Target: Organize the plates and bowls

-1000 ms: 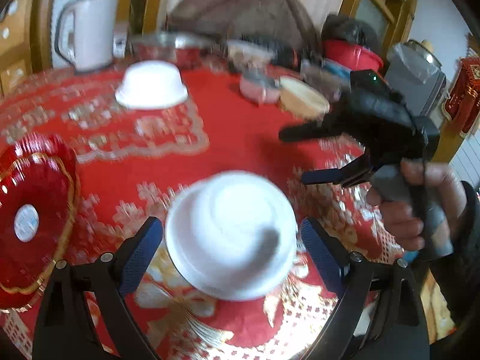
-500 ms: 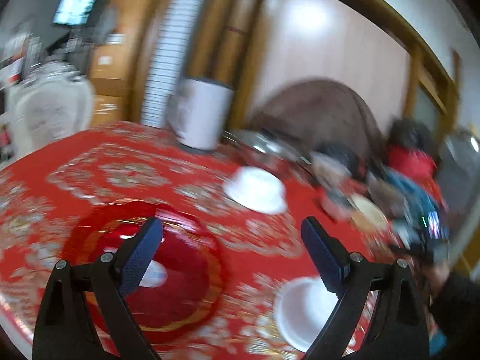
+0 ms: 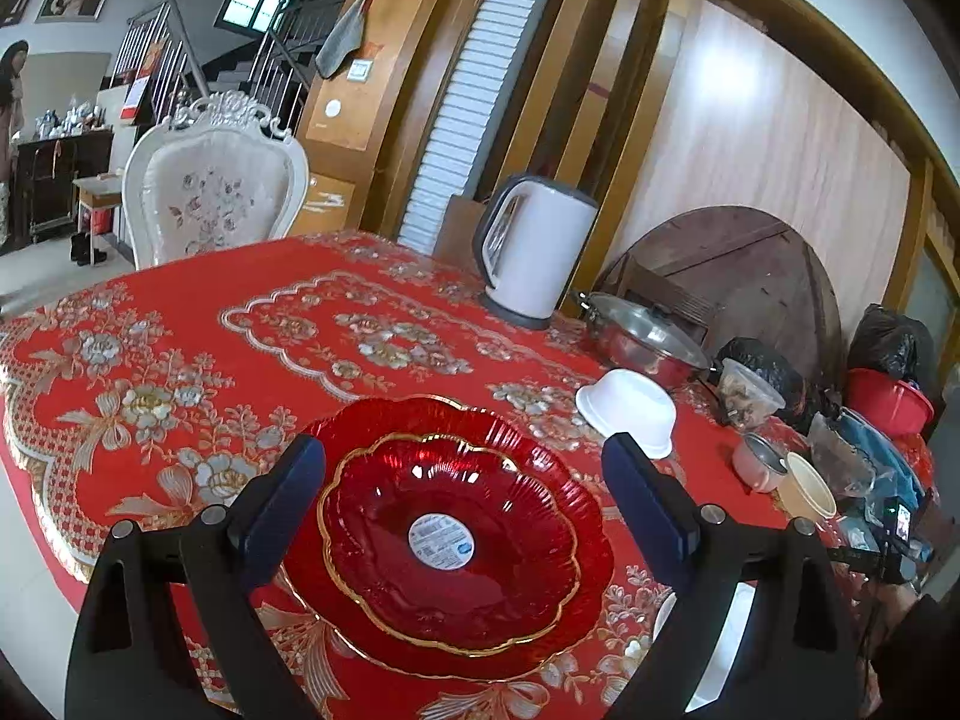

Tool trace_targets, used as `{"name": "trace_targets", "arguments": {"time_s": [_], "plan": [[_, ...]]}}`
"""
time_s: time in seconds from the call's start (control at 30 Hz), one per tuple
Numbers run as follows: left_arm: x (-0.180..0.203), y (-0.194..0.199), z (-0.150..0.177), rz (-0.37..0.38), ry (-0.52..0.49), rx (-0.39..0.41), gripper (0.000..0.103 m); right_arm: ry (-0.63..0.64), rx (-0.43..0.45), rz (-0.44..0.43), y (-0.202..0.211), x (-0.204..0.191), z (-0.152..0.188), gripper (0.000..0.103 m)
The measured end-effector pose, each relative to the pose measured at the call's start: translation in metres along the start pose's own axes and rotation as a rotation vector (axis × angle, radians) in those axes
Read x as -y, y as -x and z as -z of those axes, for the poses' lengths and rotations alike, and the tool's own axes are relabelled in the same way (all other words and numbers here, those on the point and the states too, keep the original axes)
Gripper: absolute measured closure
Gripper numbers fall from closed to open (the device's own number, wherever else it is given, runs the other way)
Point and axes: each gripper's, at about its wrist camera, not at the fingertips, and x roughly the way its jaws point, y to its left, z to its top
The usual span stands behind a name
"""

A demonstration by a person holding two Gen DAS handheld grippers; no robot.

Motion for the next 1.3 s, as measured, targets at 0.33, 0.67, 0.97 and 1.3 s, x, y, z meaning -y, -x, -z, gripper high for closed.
{"name": "trace_targets", "arguments": {"time_s": [0.33, 0.67, 0.97, 1.3], "plan": [[-0.018, 0.003, -0.005, -0.026, 0.060, 0.011, 0.009, -0.001, -0.003, -0.013, -0.002, 0.000, 0.000, 0.000], [-0.012, 0.013, -0.003, -0.020, 0.038, 0.000, 0.009, -0.001, -0.003, -0.013, -0.002, 0.000, 0.000, 0.000], [-0.010, 0.006, -0.004, -0.014, 0.039, -0.024, 0.009, -0.001, -0.003, -0.013, -0.001, 0.000, 0.000, 0.000], [-0.003, -0.007, 0.005, -0.005, 0.044, 0.041, 0.009, -0.001, -0.003, -0.012, -0.001, 0.000, -0.001, 0.000]]}}
